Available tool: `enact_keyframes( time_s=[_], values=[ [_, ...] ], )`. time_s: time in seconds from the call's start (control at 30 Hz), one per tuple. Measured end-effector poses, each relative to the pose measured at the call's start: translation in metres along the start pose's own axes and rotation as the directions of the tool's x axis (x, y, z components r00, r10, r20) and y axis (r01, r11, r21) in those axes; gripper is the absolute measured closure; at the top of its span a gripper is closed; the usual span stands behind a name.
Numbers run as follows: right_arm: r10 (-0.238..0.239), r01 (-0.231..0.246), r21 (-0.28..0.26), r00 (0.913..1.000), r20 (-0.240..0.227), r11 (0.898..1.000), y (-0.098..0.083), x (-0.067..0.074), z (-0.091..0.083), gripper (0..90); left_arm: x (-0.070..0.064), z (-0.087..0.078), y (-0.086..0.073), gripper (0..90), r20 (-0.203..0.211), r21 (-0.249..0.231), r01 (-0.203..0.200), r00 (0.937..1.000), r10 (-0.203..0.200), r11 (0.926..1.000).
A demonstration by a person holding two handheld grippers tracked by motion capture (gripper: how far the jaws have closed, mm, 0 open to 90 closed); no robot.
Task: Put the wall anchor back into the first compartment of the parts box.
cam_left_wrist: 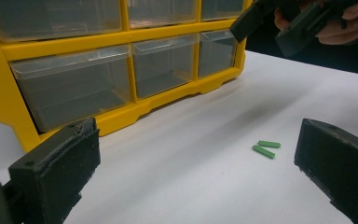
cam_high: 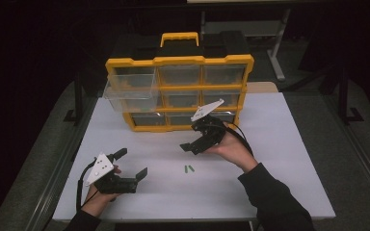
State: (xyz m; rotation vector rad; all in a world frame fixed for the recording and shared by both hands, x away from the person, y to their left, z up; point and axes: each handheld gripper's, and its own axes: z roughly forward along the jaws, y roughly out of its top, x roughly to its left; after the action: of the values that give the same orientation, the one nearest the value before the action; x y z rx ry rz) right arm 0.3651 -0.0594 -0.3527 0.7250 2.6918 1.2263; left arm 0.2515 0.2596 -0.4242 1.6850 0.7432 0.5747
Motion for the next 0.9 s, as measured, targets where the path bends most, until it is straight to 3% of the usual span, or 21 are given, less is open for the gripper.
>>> enact_keyframes(
  time_s=[0.3, 0.47, 0.5, 0.63, 0.67, 0.77, 0.9],
  values=[
    [0.02, -0.02, 0.016, 0.9997, -0.015, 1.0, -0.016, 0.003, 0.013, 14.8, 0.001, -0.001, 0.0, 0.0, -0.002, 0.0, -0.012, 0.9999, 0.012, 0.9999],
    [0.007, -0.007, 0.041, 0.9999, -0.009, 0.999, -0.023, 0.003, 0.02, 15.7, 0.001, -0.001, 0.0, 0.0, -0.001, -0.001, -0.005, 1.0, 0.005, 1.0],
    [0.025, -0.025, 0.044, 0.9995, -0.017, 0.999, -0.025, 0.004, 0.021, 16.1, 0.001, -0.001, 0.0, 0.0, -0.001, 0.001, -0.006, 1.0, 0.006, 1.0],
    [0.026, -0.025, 0.055, 0.9995, -0.015, 0.998, -0.031, 0.002, 0.025, 17.9, 0.001, -0.001, 0.0, 0.0, 0.0, 0.001, -0.011, 0.9999, 0.011, 0.9999],
    [0.049, -0.048, 0.055, 0.9985, -0.025, 0.997, -0.031, 0.004, 0.026, 18.7, 0.001, -0.001, 0.0, 0.0, 0.0, -0.001, -0.01, 0.9999, 0.01, 0.9999],
    [0.022, -0.021, 0.079, 0.9997, -0.014, 0.997, -0.037, 0.001, 0.03, 20.4, 0.0, -0.001, 0.0, 0.0, 0.001, 0.0, -0.006, 1.0, 0.006, 1.0],
    [0.038, -0.035, 0.096, 0.9989, -0.027, 0.995, -0.042, 0.002, 0.032, 24.8, 0.001, -0.001, 0.0, 0.0, 0.001, 0.0, -0.011, 0.9999, 0.011, 0.9999]
  ],
)
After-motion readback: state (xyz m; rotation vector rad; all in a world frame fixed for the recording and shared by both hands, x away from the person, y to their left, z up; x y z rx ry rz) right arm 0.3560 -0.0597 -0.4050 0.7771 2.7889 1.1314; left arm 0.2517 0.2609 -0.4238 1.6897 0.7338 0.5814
